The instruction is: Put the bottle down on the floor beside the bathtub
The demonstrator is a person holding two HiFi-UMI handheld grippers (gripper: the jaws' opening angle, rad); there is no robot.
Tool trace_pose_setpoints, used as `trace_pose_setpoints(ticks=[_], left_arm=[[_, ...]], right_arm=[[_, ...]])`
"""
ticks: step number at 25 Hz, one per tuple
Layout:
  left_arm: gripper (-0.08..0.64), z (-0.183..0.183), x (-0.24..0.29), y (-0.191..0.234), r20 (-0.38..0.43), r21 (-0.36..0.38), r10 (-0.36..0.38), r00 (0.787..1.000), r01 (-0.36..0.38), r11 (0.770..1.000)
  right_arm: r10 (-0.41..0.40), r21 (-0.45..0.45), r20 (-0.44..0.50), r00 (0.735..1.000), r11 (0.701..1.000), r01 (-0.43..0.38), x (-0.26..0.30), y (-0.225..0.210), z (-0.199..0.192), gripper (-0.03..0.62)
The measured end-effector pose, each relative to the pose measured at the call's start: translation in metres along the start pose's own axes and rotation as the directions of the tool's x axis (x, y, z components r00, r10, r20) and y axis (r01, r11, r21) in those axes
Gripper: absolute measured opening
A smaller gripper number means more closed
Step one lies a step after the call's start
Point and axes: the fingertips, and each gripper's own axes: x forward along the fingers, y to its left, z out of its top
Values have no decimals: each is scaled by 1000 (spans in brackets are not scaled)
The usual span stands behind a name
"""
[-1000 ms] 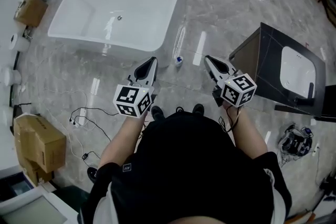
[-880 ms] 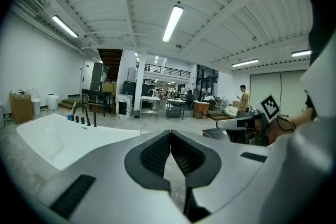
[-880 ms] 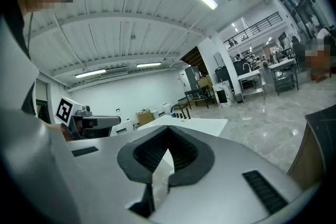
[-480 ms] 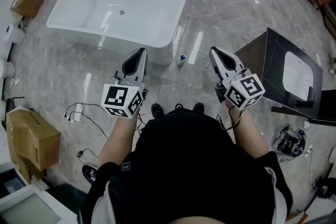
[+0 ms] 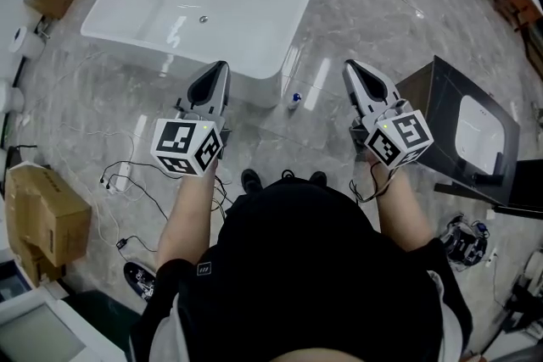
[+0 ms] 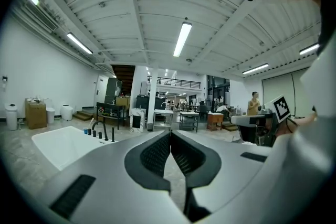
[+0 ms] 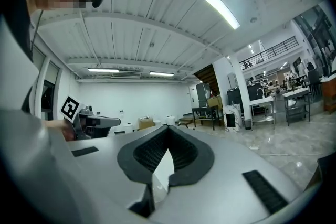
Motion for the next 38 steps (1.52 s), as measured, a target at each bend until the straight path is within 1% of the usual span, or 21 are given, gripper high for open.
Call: trace_pose_setpoints(ticks=[4, 13, 22, 26, 32, 38], left_arm=[[15, 2, 1, 0, -10, 20, 15, 1000, -15, 1000], [17, 10, 1, -6, 0, 19, -9, 1000, 9, 1000], [17, 6, 4, -6, -9, 8, -14, 1000, 14, 1000], [17, 2, 3, -6, -16, 4, -17, 1000, 17, 1000], [17, 1, 2, -6, -16, 8, -10, 1000, 10, 1000], [17, -4, -2, -3, -25, -17, -18, 1000, 17, 1000]], right_arm=[[0, -10, 19, 1000, 1000, 0, 6, 2, 9, 28], [8, -33, 23, 1000, 999, -7, 2, 5, 16, 28], [0, -26, 14, 1000, 1000, 1, -3, 0, 10, 28], [24, -33, 16, 1000, 999, -24, -2, 3, 6, 28], [5, -9, -4, 1000, 1000, -5, -3, 2, 2, 28], [12, -3, -9, 1000, 1000, -12, -1, 7, -1, 28]])
